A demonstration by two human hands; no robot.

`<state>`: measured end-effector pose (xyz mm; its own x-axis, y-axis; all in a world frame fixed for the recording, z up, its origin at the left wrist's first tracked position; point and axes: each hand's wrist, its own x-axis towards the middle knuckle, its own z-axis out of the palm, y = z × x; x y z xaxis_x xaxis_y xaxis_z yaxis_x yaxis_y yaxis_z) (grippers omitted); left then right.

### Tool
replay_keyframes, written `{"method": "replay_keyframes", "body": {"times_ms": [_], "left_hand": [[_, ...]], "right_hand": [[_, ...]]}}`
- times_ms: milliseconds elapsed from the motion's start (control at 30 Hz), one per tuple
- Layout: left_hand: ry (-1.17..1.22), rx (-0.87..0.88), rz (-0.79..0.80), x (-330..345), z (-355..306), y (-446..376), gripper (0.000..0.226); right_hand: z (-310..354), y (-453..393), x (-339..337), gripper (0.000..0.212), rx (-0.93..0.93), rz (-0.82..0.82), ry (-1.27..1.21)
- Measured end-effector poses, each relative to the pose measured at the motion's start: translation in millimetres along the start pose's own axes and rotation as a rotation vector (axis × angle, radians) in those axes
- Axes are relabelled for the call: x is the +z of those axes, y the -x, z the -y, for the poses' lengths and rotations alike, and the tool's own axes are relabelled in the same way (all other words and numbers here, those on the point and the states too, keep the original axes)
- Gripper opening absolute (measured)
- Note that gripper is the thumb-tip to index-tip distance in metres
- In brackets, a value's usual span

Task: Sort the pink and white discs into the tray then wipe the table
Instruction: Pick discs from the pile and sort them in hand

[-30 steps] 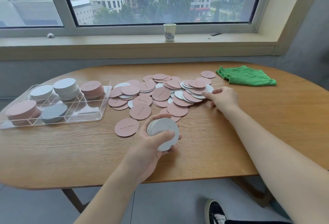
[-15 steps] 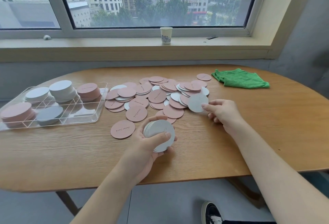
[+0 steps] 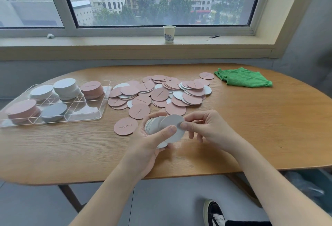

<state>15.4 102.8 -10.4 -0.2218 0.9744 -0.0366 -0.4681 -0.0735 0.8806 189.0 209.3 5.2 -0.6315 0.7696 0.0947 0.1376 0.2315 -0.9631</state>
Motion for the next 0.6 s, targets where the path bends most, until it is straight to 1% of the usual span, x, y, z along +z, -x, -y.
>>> {"method": "replay_keyframes", "body": {"times_ms": [133, 233, 333, 367, 433, 533, 600], "left_hand": [[-0.031, 0.002, 0.026, 0, 2, 1, 0.057], [-0.026, -0.006, 0.015, -1, 2, 1, 0.056], [-0.018, -0.023, 0.005, -3, 2, 1, 0.056], [-0.012, -0.031, 0.005, -3, 1, 1, 0.055], [0.000, -0.046, 0.005, -4, 1, 0, 0.053], [0.000, -0.062, 0.001, -5, 0, -1, 0.053], [0.004, -0.070, -0.003, -6, 0, -3, 0.054]], "right_hand": [[-2, -5, 11, 0.010, -0.084, -0.023, -0.028], [-4, -7, 19, 0.016, -0.110, -0.051, 0.009], [-6, -13, 9, 0.024, -0.079, -0.072, 0.028], [-8, -17, 3, 0.023, -0.072, -0.106, 0.038], [-15, -28, -15, 0.020, -0.048, -0.233, 0.075], [-36, -50, -44, 0.017, 0.075, -0.454, 0.108], [-50, -66, -59, 0.020, 0.154, -0.530, 0.072]]}}
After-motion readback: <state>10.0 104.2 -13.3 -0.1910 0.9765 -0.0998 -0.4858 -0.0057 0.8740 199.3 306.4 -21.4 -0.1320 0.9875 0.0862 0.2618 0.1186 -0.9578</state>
